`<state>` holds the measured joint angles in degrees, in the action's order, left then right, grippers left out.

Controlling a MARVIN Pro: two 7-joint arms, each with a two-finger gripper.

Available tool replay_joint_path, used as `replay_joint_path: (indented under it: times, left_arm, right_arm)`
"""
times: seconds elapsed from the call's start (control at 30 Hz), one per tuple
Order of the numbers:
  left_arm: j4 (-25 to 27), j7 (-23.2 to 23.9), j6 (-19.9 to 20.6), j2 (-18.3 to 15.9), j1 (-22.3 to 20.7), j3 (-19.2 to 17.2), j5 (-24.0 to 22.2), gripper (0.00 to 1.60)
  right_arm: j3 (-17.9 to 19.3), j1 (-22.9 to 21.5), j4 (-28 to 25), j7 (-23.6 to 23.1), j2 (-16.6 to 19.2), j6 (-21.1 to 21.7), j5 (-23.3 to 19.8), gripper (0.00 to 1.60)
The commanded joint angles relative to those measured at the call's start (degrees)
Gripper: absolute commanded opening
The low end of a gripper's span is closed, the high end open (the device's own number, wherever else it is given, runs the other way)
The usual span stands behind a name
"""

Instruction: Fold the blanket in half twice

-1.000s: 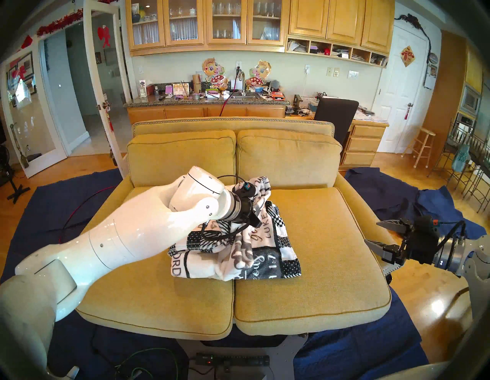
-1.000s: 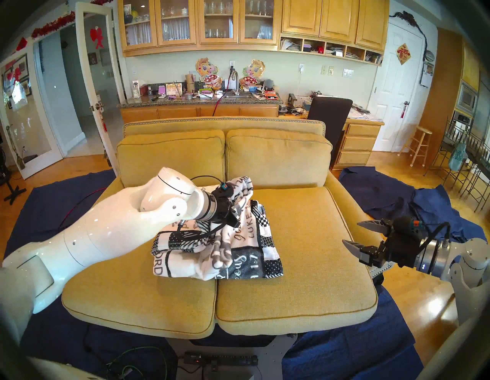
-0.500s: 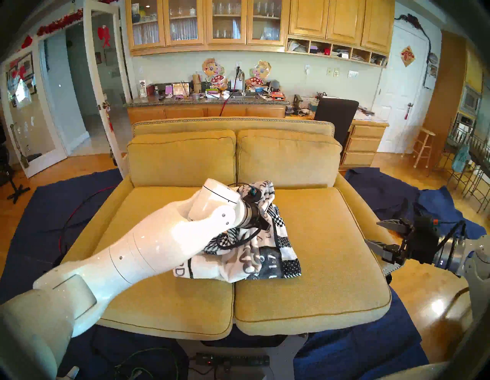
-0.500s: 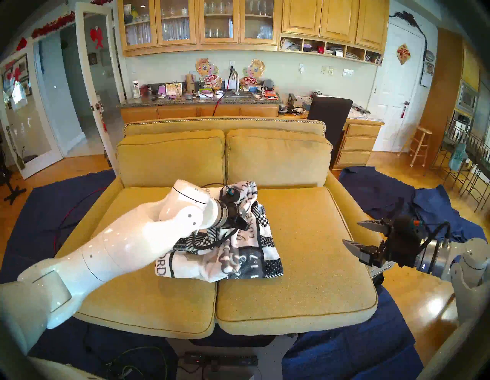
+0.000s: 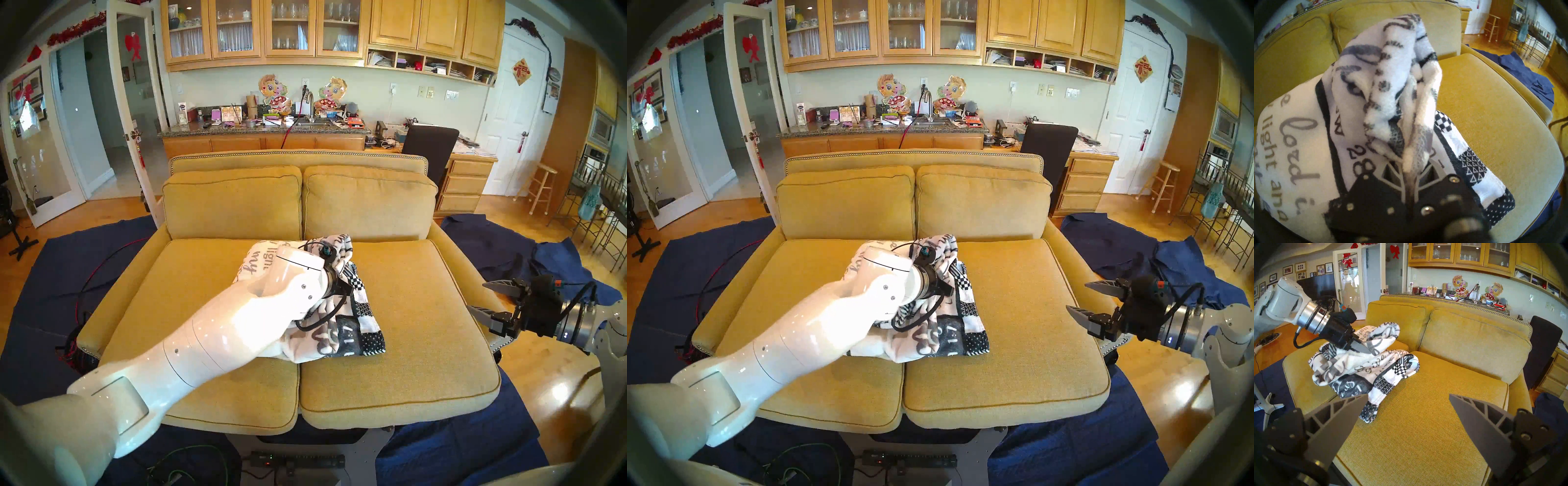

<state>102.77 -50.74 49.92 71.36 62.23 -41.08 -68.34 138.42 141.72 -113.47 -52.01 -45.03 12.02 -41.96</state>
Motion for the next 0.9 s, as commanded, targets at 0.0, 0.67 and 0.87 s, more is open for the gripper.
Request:
replay_joint_path:
  times: [0.0, 0.67, 0.87]
  left_arm:
    - [2.3, -7.2, -3.7, 6.6, 2.8, -2.4, -0.7, 0.00]
    - [2.1, -16.4, -6.2, 15.3, 9.0, -8.1, 2.1, 0.24]
    - [1.9, -15.9, -4.7, 17.1, 10.6, -10.0, 4.0, 0.00]
  right_arm:
    - [1.5, -0.7, -0.5, 0.0, 0.2, -0.2, -0.2, 1.60]
    - [1.9, -0.5, -0.7, -0.1, 0.1, -0.2, -0.3, 1.60]
    - [2.0, -0.5, -0.7, -0.1, 0.0, -0.1, -0.3, 1.60]
